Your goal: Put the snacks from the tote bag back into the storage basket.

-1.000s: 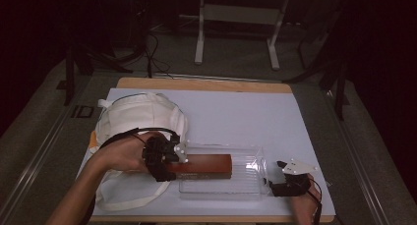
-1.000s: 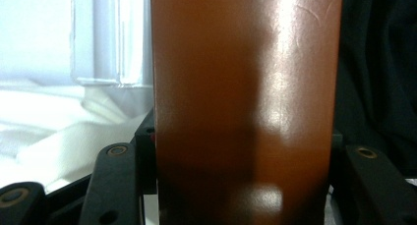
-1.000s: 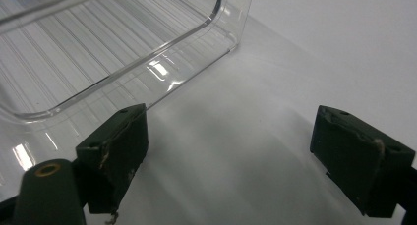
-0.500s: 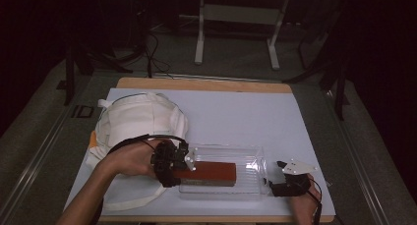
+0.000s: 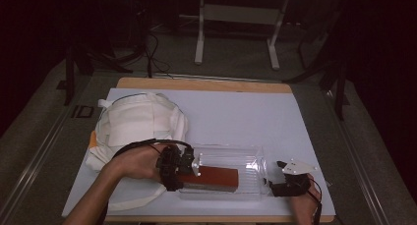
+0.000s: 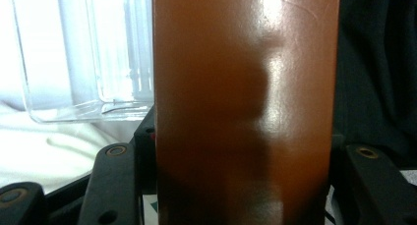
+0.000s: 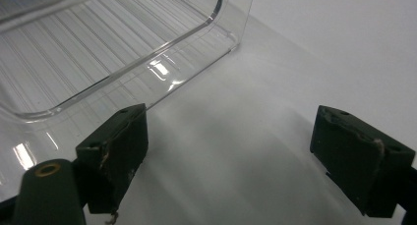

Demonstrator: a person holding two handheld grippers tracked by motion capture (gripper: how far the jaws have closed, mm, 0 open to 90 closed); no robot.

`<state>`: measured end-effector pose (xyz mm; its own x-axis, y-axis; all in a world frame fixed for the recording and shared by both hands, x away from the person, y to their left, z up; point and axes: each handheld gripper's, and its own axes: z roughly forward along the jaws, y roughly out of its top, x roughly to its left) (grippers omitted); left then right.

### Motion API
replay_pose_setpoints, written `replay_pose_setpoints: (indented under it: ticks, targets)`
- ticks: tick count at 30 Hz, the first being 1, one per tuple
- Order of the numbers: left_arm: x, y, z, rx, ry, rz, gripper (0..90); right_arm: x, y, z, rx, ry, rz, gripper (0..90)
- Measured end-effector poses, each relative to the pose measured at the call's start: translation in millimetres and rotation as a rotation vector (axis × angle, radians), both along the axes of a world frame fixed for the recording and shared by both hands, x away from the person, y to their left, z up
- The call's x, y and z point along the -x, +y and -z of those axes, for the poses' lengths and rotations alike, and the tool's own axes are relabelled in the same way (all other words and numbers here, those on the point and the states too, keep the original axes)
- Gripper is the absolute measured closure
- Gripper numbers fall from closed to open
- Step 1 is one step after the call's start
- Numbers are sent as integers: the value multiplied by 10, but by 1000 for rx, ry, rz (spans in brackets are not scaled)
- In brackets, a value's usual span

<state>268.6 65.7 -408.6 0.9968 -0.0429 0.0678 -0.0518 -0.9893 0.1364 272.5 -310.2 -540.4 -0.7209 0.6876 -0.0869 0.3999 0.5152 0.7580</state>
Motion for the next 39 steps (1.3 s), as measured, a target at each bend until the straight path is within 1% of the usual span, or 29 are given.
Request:
replay_pose_setpoints:
  ticks: [1, 4, 5, 6, 7, 9, 13, 17, 19, 26, 32, 34, 35, 36, 38, 39]
  targets:
    - [0, -7, 3, 0, 2, -3, 436, -1, 0, 0, 0, 0, -1, 143]
    - [6, -30, 4, -6, -15, 8, 435, -1, 0, 0, 1, 0, -1, 143]
    - [9, -35, 4, -8, -13, 5, 435, -2, 0, 0, 0, 1, -1, 144]
    - [7, -46, -1, -14, -21, 15, 434, -2, -1, 0, 0, 1, -2, 143]
    - [11, -51, 0, -13, -23, 11, 434, -2, 0, 0, 1, 1, -2, 143]
    - [13, -72, 0, -17, -22, 12, 434, -3, 0, 0, 2, 1, -2, 144]
    - [12, -118, 3, -27, -32, 24, 433, -4, 0, 0, 3, 2, -4, 143]
    - [21, -155, -7, -33, -24, 16, 430, -6, 1, 1, 2, 4, -5, 144]
    - [19, -166, -16, -36, -30, 26, 429, -7, 3, 2, 5, 6, -5, 144]
    - [9, -157, 15, -27, -11, 13, 426, -8, 4, 2, 5, 6, -7, 144]
    - [14, -179, 39, -24, -12, 16, 426, -8, 4, 3, 3, 9, -7, 144]
    - [9, -195, 35, -24, -15, 26, 426, -10, 4, 3, 4, 10, -8, 144]
    - [17, -201, 33, -20, -9, 18, 424, -10, 4, 3, 4, 10, -8, 144]
    - [16, -205, 21, -12, -4, 23, 422, -10, 4, 3, 4, 10, -8, 144]
    - [22, -205, -21, 27, 8, 23, 413, -10, 4, 3, 4, 10, -9, 143]
    - [22, -207, -46, 38, 15, 26, 408, -9, 3, 2, 3, 12, -9, 144]
